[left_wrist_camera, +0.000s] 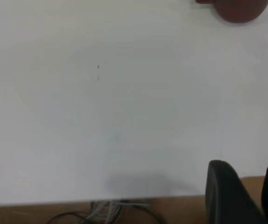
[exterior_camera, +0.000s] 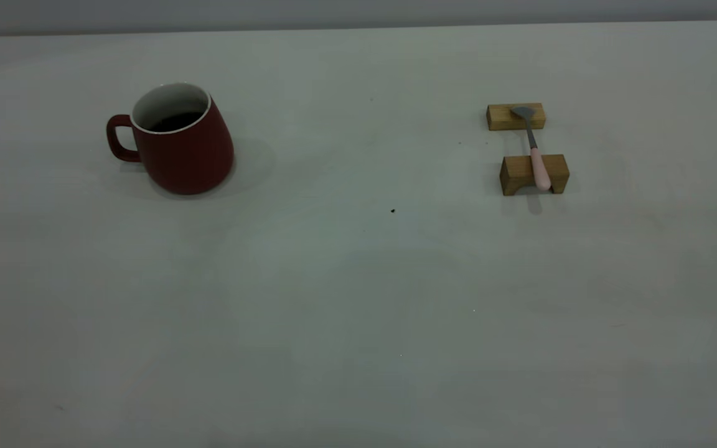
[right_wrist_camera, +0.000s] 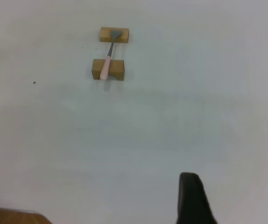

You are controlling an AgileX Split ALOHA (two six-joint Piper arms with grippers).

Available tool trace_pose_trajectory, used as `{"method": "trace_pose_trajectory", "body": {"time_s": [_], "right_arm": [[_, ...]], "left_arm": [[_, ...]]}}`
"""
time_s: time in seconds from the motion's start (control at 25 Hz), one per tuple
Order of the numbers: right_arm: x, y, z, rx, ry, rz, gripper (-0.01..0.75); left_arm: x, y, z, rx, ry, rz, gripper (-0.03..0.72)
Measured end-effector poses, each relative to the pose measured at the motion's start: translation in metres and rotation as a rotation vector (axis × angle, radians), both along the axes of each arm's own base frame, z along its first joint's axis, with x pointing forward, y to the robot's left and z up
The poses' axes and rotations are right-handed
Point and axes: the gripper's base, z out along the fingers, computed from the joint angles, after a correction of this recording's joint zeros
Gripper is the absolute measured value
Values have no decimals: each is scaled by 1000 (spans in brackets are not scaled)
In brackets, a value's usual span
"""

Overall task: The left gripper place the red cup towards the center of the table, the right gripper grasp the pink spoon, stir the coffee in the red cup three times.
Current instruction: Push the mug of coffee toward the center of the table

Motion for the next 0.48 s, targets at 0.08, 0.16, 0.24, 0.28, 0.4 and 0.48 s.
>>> {"method": "trace_pose_trajectory", "body": {"time_s": [0.08,0.16,0.24,0.28,0.4,0.48], "right_arm": [[0,0,0,0,0,0,506],[0,0,0,0,0,0,506],[0,0,0,0,0,0,506],[0,0,0,0,0,0,506],[0,0,0,0,0,0,506],[0,0,0,0,0,0,506]], "left_arm": [[31,-2,-1,28,41,-45,284],[64,-3,-9,67,111,-109,353],[95,-5,-17,107,177,-183,456],[111,-5,-23,127,213,-222,520],[156,-7,-43,166,277,-313,654],[184,-9,-59,186,314,-368,677]]}}
